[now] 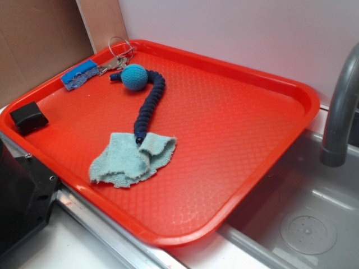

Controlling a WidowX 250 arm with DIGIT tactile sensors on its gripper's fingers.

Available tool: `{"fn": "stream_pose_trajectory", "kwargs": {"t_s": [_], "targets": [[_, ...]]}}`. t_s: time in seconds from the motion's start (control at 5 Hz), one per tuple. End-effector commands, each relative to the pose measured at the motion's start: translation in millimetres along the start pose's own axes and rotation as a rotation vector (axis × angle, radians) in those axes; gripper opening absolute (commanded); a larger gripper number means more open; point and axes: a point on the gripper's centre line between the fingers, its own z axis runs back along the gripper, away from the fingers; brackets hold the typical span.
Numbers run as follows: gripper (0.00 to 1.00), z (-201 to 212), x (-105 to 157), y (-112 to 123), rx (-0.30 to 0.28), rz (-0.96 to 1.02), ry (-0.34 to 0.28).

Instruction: Grab the blue cloth.

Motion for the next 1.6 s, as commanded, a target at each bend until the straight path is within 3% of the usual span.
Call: {"fn": "stream_pose_trajectory", "kwargs": {"t_s": [0.0, 0.2, 0.6, 0.8, 1.0, 1.2, 1.4], "targets": [[1.0, 0.0, 0.0, 0.0, 0.0, 0.0, 0.0], [1.0, -29.8, 21.6, -29.6, 0.038, 0.002, 0.0], [1.0, -92.4, 52.8, -62.4, 0.004, -0.04, 0.044], [1.0, -125.3, 62.1, -65.8, 0.013, -0.032, 0.042], [1.0, -170.4, 63.7, -61.8, -0.032, -0.031, 0.019], [1.0, -193.5, 59.3, -60.8, 0.009, -0.042, 0.027], [1.0, -212.5, 50.8, -57.8, 0.005, 0.033, 0.078]]}}
